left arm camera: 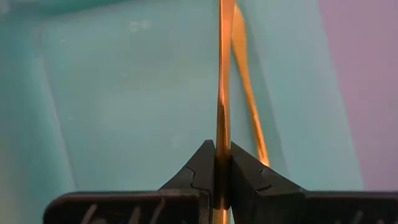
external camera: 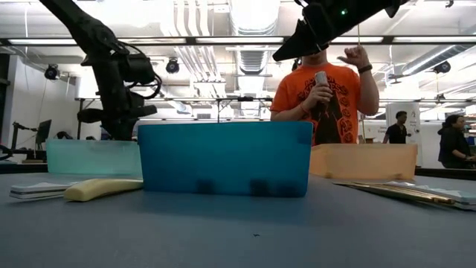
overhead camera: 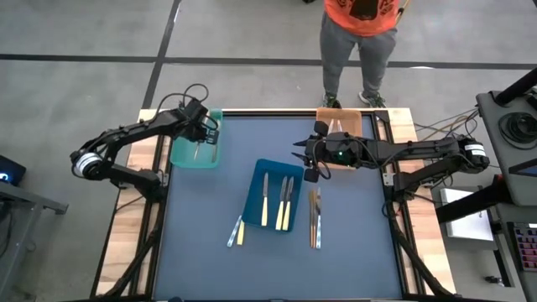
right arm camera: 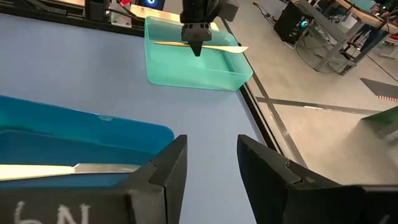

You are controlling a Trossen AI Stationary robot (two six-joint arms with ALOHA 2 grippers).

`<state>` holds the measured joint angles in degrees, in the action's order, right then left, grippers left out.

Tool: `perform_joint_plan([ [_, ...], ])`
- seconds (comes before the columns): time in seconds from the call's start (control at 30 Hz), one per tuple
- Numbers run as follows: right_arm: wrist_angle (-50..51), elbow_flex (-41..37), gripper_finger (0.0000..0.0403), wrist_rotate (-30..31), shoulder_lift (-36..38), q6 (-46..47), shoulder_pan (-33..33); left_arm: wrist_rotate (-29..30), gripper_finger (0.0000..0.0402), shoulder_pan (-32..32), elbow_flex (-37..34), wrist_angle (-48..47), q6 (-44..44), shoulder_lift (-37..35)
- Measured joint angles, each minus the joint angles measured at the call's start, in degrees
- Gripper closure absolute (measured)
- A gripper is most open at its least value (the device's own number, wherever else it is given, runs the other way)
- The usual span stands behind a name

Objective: Sort silverware by color (type)
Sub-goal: Put the top right gold knife into the light blue bin, then put the right blue and white knife into the orange bin

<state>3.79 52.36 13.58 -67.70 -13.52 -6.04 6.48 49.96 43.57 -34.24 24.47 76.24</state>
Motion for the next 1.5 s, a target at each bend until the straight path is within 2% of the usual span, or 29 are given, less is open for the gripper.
perform_joint_plan([
  [0.33,0.0,0.0,0.028,0.0,0.0,-0.2,0.0,0.5,0.0391,1.4,0.0,0.0,0.5,0.5],
  [0.77,0.0,0.0,0.0266,0.0,0.0,-0.2,0.0,0.7,0.0389,1.6,0.0,0.0,0.7,0.5],
  [0.9,0.0,0.0,0.0269,0.0,0.0,-0.2,0.0,3.8,0.0388,1.6,0.0,0.0,1.6,0.5],
  [1.5,0.0,0.0,0.027,0.0,0.0,-0.2,0.0,5.0,0.0338,1.5,0.2,0.0,0.1,0.4],
])
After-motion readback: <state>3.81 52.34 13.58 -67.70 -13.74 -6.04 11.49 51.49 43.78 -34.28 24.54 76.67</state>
